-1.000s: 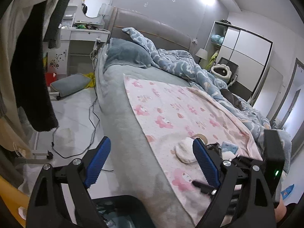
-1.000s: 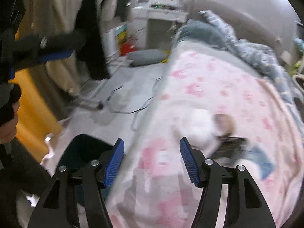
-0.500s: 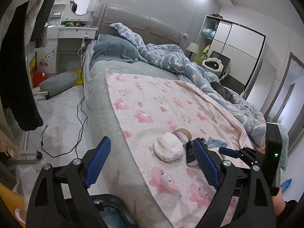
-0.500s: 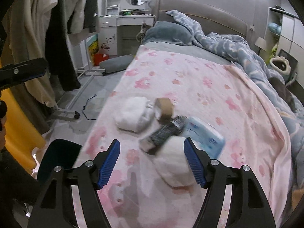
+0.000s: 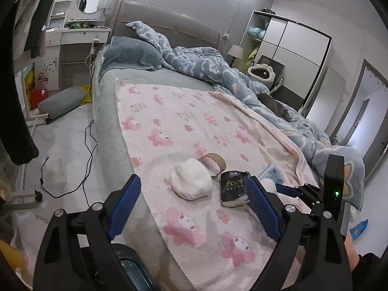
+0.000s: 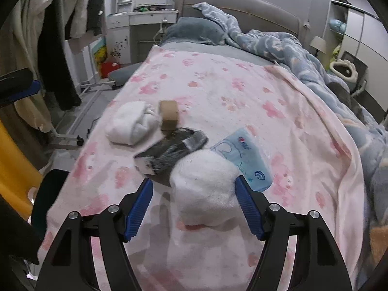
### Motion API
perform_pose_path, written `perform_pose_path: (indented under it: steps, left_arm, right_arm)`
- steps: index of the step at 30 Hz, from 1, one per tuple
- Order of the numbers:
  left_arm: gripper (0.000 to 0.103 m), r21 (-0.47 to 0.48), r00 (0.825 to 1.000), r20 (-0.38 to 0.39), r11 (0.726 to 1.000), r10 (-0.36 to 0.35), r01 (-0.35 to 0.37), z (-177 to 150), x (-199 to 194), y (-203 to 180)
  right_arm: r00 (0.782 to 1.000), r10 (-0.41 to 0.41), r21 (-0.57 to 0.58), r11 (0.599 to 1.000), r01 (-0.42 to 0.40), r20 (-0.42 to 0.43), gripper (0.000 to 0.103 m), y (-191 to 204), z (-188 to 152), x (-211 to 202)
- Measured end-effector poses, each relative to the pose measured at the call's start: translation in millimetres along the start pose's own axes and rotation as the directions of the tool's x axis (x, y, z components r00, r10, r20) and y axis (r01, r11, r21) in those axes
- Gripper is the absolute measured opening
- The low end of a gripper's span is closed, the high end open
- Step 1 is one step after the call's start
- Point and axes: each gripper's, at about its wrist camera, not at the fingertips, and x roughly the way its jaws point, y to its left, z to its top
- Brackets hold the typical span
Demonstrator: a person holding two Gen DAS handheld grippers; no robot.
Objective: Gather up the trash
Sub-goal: 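Close the right tool on the white sock on the sheet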
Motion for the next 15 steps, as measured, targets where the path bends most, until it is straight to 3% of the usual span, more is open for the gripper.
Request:
perform_pose_path:
  steps: [4, 15]
  left_arm:
    - [0.090, 0.007, 1.000, -0.019, 1.000, -0.013, 0.013, -5, 9, -10]
    - [0.090, 0.031, 0.998, -0.052, 0.999, -0.035, 0.036, -15, 28, -34]
  right_arm:
    - [1.000, -0.020, 0.039, 0.999, 0.021, -0.013, 0.049, -16, -5, 2]
    - [0.997, 0.075, 0.173, 0.982, -0.077, 0.014, 0.036, -50, -15, -16]
